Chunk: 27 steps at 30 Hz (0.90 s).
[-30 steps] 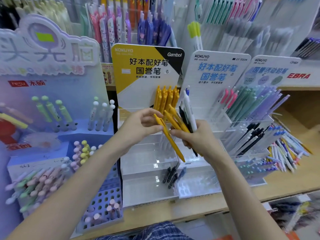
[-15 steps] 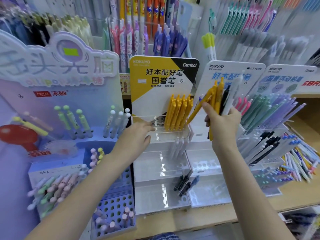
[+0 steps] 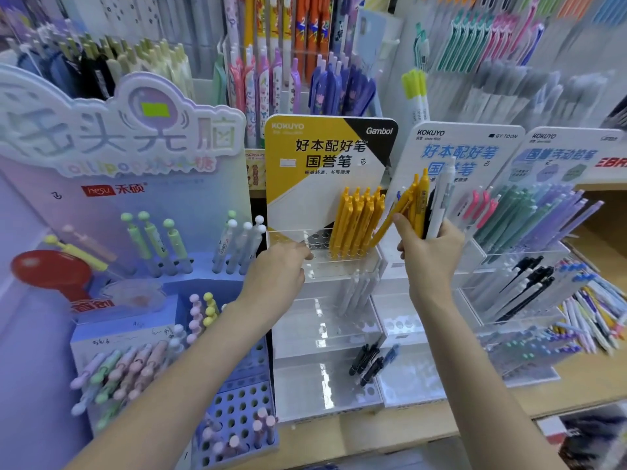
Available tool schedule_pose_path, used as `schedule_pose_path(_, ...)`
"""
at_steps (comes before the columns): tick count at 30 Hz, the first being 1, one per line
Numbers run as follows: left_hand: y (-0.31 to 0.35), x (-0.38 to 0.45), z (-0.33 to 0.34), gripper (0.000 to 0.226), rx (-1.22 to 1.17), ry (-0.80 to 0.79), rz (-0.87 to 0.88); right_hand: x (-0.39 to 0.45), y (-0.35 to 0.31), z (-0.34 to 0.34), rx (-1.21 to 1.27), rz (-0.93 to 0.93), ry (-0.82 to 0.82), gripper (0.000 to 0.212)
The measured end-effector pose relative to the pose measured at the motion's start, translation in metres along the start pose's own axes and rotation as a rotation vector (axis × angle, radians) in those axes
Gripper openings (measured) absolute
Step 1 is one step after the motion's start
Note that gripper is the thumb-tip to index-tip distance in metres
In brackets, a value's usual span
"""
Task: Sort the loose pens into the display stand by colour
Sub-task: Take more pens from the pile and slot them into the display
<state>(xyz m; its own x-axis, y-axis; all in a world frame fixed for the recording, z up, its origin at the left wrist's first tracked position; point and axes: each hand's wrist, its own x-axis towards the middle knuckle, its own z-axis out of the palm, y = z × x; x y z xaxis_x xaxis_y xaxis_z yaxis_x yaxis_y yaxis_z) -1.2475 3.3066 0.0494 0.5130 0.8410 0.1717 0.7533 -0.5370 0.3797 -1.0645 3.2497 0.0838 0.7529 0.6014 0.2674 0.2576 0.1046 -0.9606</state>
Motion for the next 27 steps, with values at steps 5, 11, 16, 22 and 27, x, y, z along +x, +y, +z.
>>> schedule_pose_path(5,-0.001,0.003,0.003,0.034,0.000,0.008,0.004,-0.003,-0.006,-0.004,0.053,0.030,0.011,0.025)
schedule_pose_path(11,-0.005,0.006,-0.001,0.031,-0.020,-0.003,0.015,-0.025,-0.017,0.021,0.174,-0.007,-0.140,0.031)
schedule_pose_path(16,0.013,0.020,-0.015,0.026,-0.502,0.136,-0.044,-0.038,-0.012,0.050,0.176,-0.033,-0.145,0.037)
schedule_pose_path(22,0.023,0.040,-0.014,0.014,-0.531,0.211,-0.070,-0.032,-0.015,0.035,0.110,-0.081,-0.135,0.032)
schedule_pose_path(27,0.015,0.049,-0.009,0.012,-0.416,0.162,-0.067,-0.015,-0.016,0.009,0.112,-0.065,-0.059,0.032)
